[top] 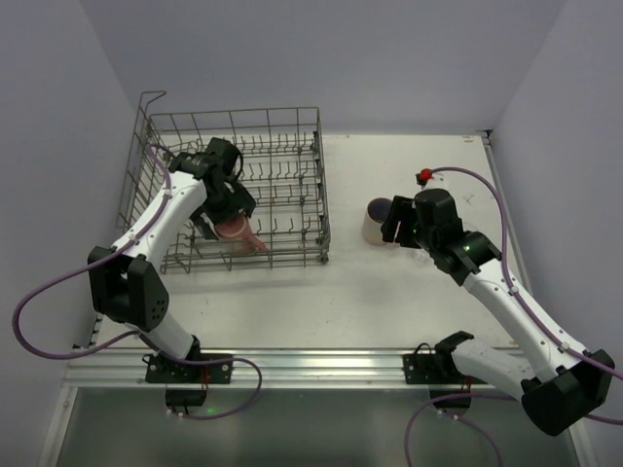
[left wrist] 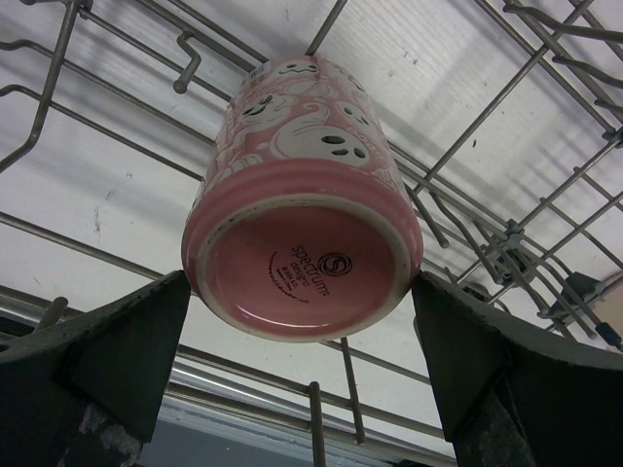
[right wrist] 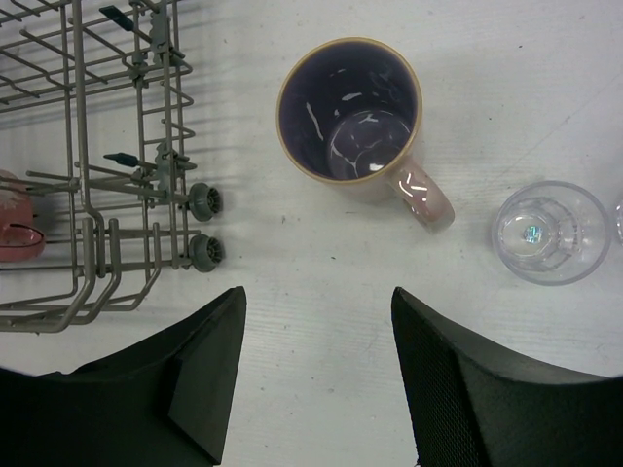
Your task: Unload the cups from the dish rack
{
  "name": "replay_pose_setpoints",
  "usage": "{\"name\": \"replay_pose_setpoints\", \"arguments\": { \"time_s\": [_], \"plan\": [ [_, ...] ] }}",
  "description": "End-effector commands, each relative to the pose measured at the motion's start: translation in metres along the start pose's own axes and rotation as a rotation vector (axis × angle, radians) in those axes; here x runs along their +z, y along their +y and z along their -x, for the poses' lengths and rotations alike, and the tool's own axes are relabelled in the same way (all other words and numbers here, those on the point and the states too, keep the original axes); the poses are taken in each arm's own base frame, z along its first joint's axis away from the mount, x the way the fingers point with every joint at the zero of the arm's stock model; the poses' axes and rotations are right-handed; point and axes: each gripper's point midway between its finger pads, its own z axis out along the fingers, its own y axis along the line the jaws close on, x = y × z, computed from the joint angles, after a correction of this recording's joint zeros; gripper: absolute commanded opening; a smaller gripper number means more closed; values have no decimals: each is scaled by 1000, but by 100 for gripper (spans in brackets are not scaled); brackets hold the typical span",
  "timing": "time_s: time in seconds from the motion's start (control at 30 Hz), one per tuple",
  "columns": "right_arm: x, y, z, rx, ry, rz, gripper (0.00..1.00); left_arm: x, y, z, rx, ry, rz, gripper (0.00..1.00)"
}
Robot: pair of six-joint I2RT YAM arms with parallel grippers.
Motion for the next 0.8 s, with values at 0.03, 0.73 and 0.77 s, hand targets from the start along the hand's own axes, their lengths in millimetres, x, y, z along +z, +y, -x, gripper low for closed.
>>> {"name": "replay_pose_setpoints", "arguments": {
  "time_s": [0.03, 0.73, 0.77],
  "plan": [
    [-3, 4, 6, 10, -34, 23, 64, 2, -4, 8, -36, -32, 21, 100],
    [1, 4, 1, 11, -27, 28, 64, 35, 5, 1, -33, -16, 84, 100],
    [1, 4, 1, 10, -26, 27, 64, 36, 4, 1, -34, -20, 83, 100]
  ]
}}
